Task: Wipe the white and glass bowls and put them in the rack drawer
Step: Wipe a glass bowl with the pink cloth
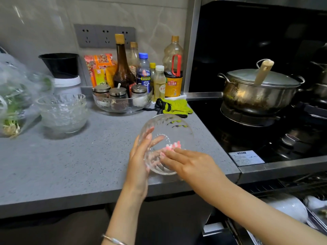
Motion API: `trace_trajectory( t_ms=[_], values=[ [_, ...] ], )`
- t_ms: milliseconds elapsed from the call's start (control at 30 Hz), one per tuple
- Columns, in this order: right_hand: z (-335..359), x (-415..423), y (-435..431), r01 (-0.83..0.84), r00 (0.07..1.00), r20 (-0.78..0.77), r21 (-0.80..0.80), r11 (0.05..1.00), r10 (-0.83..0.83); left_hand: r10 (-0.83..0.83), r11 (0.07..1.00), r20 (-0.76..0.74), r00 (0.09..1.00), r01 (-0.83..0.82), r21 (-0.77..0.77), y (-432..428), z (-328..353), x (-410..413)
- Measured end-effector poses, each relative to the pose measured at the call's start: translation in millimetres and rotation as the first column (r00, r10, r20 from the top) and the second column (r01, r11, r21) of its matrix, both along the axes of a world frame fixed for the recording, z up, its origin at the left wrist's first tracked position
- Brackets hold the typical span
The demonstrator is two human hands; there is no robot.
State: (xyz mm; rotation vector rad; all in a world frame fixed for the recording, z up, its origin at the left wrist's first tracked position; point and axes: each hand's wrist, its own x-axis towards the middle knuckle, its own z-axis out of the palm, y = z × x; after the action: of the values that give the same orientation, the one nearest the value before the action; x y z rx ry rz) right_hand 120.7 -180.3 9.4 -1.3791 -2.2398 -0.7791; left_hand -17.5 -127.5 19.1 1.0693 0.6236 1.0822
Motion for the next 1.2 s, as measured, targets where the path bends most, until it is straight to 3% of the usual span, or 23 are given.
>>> trace_trajectory(
  t_ms=[100,167,300,400,500,600,733,867,1067,1133,1200],
  values=[
    [-2,-23,4,0.022,0.985,-0.173,0.005,1.000,-0.021,0.083,0.996,0.096,0.992,-0.079,-0.047,-13,-6,18],
    [-6,-25,5,-0.005,0.981,-0.195,0.008,1.000,0.006,0.082,0.995,0.091,0.992,-0.076,-0.062,-11,-5,16],
    [1,5,-1,-0.044,0.996,0.073,-0.021,0.999,0.046,-0.015,1.000,-0.056,0.998,0.015,0.006,7,2,-8],
    [2,8,1,0.005,0.990,0.140,0.036,0.999,-0.010,-0.016,0.999,-0.041,0.999,0.017,0.034,4,2,-9],
    [-3,-11,2,0.005,1.000,-0.014,0.059,0.998,-0.004,0.064,0.998,0.075,0.995,-0.065,0.014,-12,-3,10],
    [-6,-26,4,0.008,0.982,-0.188,-0.019,1.000,-0.011,0.114,0.992,0.114,0.987,-0.106,-0.068,-19,-5,21],
    [-5,2,1,-0.071,0.997,-0.016,-0.024,0.997,0.071,-0.010,0.998,0.021,1.000,0.012,-0.066,3,2,0],
    [0,11,-2,-0.019,0.984,0.176,0.061,0.998,0.008,-0.053,0.999,0.005,0.999,0.053,0.004,1,7,-4],
    [-4,-21,1,0.020,0.988,-0.152,0.031,0.999,-0.015,0.010,0.997,0.107,0.994,-0.001,-0.083,-21,0,21],
    [-4,-11,1,-0.065,0.993,-0.094,0.022,0.998,0.067,-0.004,0.993,0.090,0.996,0.015,-0.121,-12,1,13],
    [-2,6,0,-0.104,0.992,0.073,0.004,0.995,0.103,-0.049,0.996,0.023,0.999,0.050,-0.077,2,3,-1]
  ],
)
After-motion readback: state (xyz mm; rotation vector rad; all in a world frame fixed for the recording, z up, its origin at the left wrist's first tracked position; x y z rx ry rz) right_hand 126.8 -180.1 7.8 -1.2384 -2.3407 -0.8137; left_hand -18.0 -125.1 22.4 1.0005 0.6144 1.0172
